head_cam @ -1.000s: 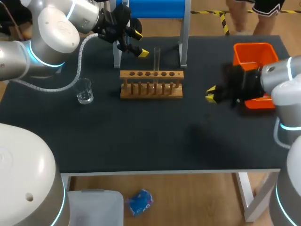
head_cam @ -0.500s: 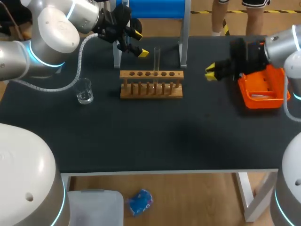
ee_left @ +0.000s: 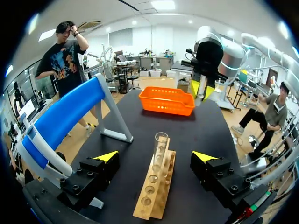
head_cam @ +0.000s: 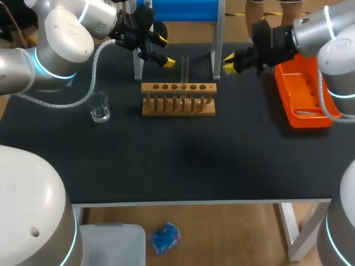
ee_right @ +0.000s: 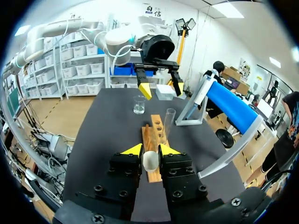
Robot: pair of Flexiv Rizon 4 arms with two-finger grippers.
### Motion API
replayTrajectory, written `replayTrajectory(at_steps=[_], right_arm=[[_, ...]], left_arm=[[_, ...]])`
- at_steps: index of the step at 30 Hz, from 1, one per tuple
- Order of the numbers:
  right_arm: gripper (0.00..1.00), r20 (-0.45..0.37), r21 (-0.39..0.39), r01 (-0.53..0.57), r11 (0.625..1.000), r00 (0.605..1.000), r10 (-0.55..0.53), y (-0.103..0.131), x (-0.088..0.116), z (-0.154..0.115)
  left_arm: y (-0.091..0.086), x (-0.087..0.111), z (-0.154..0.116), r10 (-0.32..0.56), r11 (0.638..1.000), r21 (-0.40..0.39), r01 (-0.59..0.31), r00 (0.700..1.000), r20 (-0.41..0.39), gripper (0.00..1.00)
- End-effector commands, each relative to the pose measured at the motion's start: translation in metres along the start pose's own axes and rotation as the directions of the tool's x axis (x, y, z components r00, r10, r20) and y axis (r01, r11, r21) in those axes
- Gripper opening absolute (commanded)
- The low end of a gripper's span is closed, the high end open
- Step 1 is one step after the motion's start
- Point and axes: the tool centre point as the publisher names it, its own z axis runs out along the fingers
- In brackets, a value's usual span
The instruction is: Invert the test tube, pick up the pipette, mount the tip to pipette, aspirate from beaker and dispense into the tube, eject the tip, return the pipette, and cap with the stopper.
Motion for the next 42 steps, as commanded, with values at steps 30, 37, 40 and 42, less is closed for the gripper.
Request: replayTrajectory(at_steps=[30, 37, 40, 42], right_arm=[[0.00, -0.092, -0.024, 0.107, 0.994, 0.990, -0.109, 0.050, -0.033, 0.041], [0.00, -0.124, -0.032, 0.133, 0.991, 0.983, -0.136, 0.067, -0.038, 0.062], [0.00, -0.131, -0.036, 0.137, 0.990, 0.981, -0.140, 0.070, -0.039, 0.069], [0.00, -0.136, -0.042, 0.137, 0.990, 0.981, -0.142, 0.072, -0.040, 0.073]], left_arm=[[-0.001, -0.001, -0.001, -0.001, 1.000, -0.005, 0.001, 1.000, -0.004, 1.00], [-0.001, -0.001, -0.001, -0.001, 1.000, -0.005, 0.001, 1.000, -0.004, 1.00], [-0.001, -0.001, -0.001, -0.001, 1.000, -0.005, 0.001, 1.000, -0.004, 1.00], [-0.001, -0.001, -0.001, -0.001, 1.000, -0.005, 0.001, 1.000, -0.004, 1.00]])
